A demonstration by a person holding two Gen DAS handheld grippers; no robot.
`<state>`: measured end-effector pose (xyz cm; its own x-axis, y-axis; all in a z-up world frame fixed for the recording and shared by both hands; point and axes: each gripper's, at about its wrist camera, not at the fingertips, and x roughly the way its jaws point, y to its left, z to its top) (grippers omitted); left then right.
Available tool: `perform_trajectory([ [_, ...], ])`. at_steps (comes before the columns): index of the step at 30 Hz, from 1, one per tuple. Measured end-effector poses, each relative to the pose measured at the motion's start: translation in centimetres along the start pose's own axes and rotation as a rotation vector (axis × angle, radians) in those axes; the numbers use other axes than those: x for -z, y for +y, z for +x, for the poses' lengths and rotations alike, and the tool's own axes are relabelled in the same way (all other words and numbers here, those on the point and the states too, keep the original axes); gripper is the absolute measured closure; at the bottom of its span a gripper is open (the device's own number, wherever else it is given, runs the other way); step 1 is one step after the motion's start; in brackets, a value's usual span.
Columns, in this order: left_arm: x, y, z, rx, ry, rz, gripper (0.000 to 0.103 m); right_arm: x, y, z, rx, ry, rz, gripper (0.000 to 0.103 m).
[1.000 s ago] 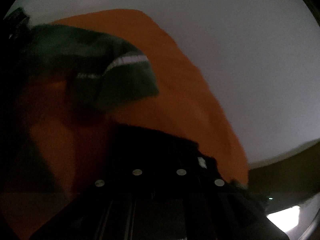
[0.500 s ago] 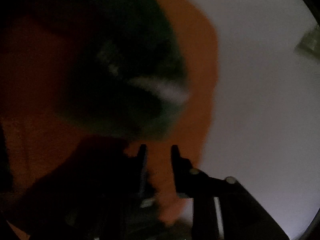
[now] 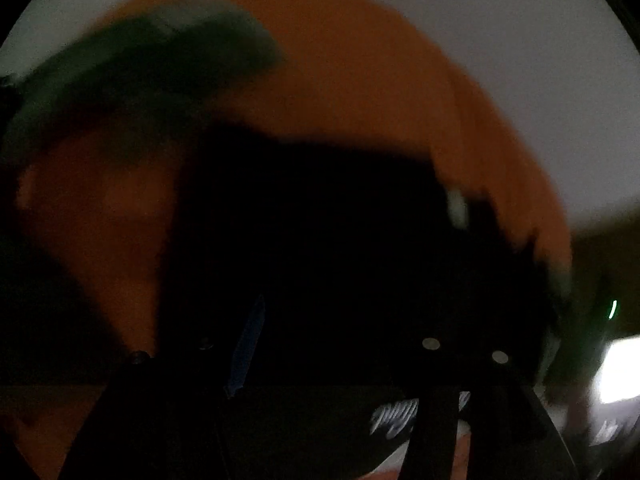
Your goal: Fold clothes
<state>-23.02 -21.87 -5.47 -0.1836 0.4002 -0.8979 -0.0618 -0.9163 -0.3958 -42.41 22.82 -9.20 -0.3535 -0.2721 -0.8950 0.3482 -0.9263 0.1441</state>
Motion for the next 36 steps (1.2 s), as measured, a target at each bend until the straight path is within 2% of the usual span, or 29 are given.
perform_trajectory([
  [1,0.8,0.0,2.2,0.002,0.056,-0.015,0.046,0.3,1.0,1.6,-0.012,0.059,-0.003,0.086],
  [3,0.8,0.3,4.3,-0.044,0.077,-0.041,0.046,-0.2,1.7,4.0,0.041,0.109,0.053,0.087],
  [5,-0.8,0.2,5.4,-0.092,0.069,-0.053,0.046,-1.2,2.1,5.1,0.083,0.116,0.071,0.087],
  [10,-6.9,-1.5,3.3,-0.186,-0.004,-0.074,0.046,-5.9,1.6,4.8,0.156,0.081,0.118,0.087],
  [12,-9.0,-1.4,2.6,-0.178,-0.020,-0.095,0.046,-8.1,0.7,3.7,0.203,0.013,0.150,0.087],
  [14,-11.1,-0.5,-0.4,-0.182,-0.165,-0.163,0.046,-9.7,-0.9,1.1,0.284,-0.144,0.234,0.087],
  [15,-11.1,0.0,-2.0,-0.165,-0.230,-0.196,0.046,-10.1,-1.7,-0.4,0.329,-0.233,0.290,0.087],
  [18,-10.8,1.5,-6.6,-0.114,-0.422,-0.294,0.045,-9.5,-2.6,-1.5,0.256,-0.261,0.376,0.085],
  [19,-10.4,1.7,-6.8,-0.123,-0.395,-0.307,0.044,-9.3,-2.9,-1.8,0.229,-0.267,0.403,0.085],
  [21,-9.5,1.1,-6.6,-0.125,-0.328,-0.298,0.043,-8.0,-1.6,-0.5,0.168,-0.156,0.350,0.085],
  [23,-5.8,0.1,-4.5,-0.040,-0.194,-0.180,0.043,-5.3,0.7,0.3,0.117,-0.069,0.306,0.085],
  [25,-1.0,0.0,-2.9,-0.001,-0.084,-0.098,0.043,-1.1,2.5,0.3,0.029,-0.009,0.304,0.085],
  [26,1.0,0.2,-2.5,0.005,-0.053,-0.079,0.043,0.9,3.5,0.0,-0.003,0.000,0.313,0.085],
  [28,6.2,0.8,-2.1,0.027,-0.025,-0.061,0.043,4.9,5.6,-0.6,-0.062,0.010,0.332,0.085],
  [30,10.6,0.6,-2.6,0.044,-0.034,-0.054,0.043,8.8,7.8,-1.3,-0.103,0.008,0.341,0.085],
  [32,13.4,-0.5,-2.8,0.087,-0.041,-0.047,0.043,12.0,10.2,-2.2,-0.105,-0.021,0.338,0.085],
  [35,17.7,-3.3,-2.7,0.161,-0.064,-0.010,0.043,16.0,10.5,-3.4,-0.069,-0.106,0.347,0.085],
  [36,16.0,-4.1,-1.3,0.142,-0.080,0.016,0.043,16.3,11.1,-3.5,-0.046,-0.125,0.351,0.085],
])
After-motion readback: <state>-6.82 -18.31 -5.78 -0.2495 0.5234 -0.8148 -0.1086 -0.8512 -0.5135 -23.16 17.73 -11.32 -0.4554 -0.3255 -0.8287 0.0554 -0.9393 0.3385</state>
